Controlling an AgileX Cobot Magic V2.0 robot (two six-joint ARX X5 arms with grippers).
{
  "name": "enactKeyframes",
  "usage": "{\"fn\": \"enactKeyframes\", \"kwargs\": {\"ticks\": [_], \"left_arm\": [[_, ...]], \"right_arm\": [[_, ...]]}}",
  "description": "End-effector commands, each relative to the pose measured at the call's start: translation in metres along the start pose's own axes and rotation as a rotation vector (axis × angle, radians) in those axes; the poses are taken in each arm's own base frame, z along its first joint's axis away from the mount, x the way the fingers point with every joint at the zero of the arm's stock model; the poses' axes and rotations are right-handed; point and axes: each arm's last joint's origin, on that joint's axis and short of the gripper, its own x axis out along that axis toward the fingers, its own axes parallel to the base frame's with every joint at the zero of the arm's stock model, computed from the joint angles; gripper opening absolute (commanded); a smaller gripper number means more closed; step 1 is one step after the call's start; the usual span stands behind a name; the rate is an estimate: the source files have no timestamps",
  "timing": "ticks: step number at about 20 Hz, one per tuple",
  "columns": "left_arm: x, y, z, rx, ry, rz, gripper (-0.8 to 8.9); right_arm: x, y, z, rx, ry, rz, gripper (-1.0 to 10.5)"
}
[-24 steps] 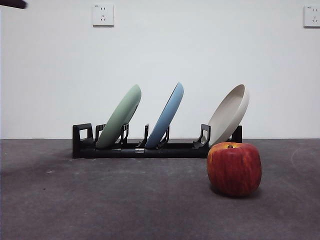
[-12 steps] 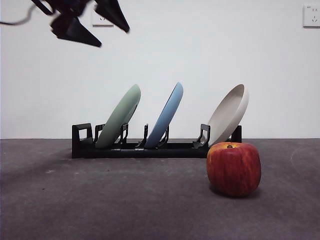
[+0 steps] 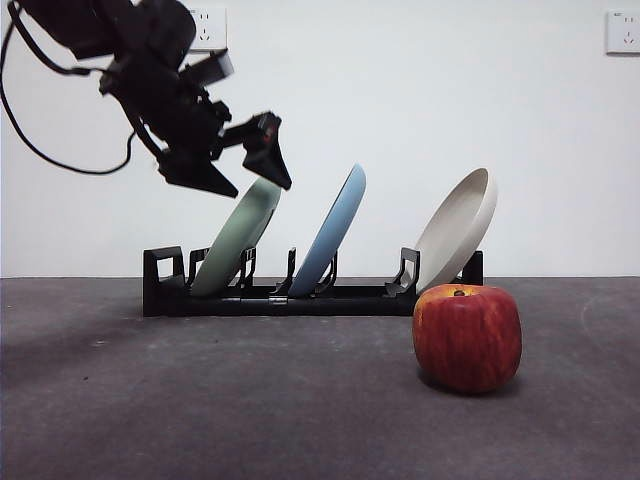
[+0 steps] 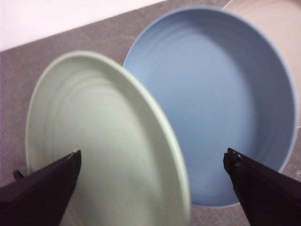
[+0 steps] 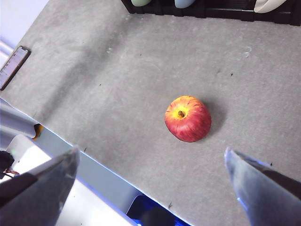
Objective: Take the green plate from the plate rack,put the plate on the table,take the apple from the table,put the apple in the plate
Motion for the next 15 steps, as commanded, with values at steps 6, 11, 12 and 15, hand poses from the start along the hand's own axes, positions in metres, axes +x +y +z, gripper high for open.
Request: {"fn": "enactKeyframes", "kwargs": {"ticks": [6, 11, 12, 15], "left_arm": [[0.0181, 0.0017, -0.0144, 0.012, 0.029, -0.007, 4.49], [0.0181, 0.0012, -0.0153, 0.009, 0.037, -0.019, 0.88], [0.0181, 0.0005, -0.0155, 0.007, 0.037, -0.044, 0.88], [0.018, -0.0009, -0.0156, 0.005, 0.034, -0.091, 0.35]], "right_arm": [[-0.0006, 0.0006, 0.0006, 0.008, -0.005, 0.001, 6.3], [-0.0006, 0.0006, 0.0006, 0.008, -0.005, 0.001, 6.3], [-0.0006, 0.0006, 0.0006, 0.008, -0.005, 0.001, 6.3], [-0.0006, 0.0006, 0.0006, 0.008, -0.005, 0.001, 6.3]]}}
